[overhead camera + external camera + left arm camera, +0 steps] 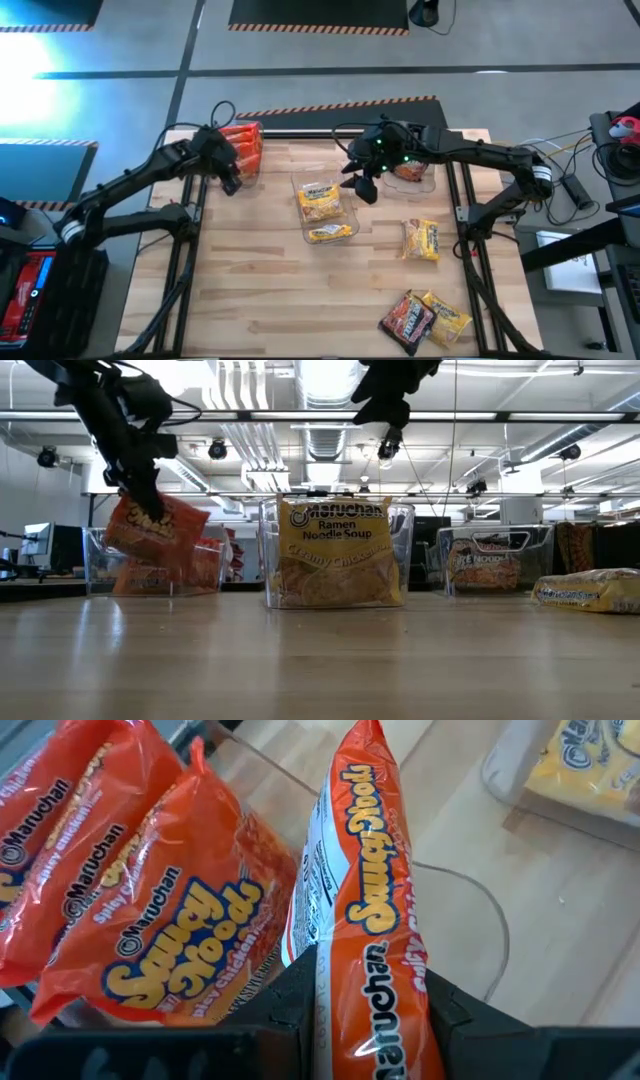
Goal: Sort Maruchan noodles
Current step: Put the orange noodle pack into the top left transparent bin
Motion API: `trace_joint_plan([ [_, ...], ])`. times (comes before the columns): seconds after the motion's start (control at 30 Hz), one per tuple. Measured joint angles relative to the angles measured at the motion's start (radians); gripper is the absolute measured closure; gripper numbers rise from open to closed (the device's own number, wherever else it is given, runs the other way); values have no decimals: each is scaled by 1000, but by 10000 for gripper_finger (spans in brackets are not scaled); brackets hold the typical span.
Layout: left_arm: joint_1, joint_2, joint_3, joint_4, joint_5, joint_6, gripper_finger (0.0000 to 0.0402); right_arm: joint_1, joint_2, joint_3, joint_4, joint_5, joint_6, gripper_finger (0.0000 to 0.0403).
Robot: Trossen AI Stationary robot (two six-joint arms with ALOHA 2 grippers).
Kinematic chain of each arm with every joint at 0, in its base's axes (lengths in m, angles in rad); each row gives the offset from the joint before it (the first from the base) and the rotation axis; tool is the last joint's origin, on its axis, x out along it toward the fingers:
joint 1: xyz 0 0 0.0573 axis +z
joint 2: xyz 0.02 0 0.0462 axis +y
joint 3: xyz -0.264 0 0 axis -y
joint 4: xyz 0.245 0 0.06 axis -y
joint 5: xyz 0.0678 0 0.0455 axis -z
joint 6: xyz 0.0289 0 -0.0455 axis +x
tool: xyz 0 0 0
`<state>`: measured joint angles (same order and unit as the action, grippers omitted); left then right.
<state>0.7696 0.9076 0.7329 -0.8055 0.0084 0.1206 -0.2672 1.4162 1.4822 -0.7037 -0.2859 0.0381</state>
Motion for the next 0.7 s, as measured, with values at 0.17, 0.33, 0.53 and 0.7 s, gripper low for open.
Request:
trace_joint_plan([
  [0.17, 1, 17, 0, 11, 73, 62, 324, 0, 1, 0, 5, 0, -11, 199],
  [0.33, 1, 49, 0, 30, 88, 104, 324, 0, 3, 0, 5, 0, -11, 199],
  [0.53, 1, 105, -1, 36, 89, 97, 324, -2, 4, 1, 21, 4, 16, 199],
  [0.7, 9, 123, 0, 35, 85, 82, 319, -4, 5, 2, 57, 31, 108, 199],
])
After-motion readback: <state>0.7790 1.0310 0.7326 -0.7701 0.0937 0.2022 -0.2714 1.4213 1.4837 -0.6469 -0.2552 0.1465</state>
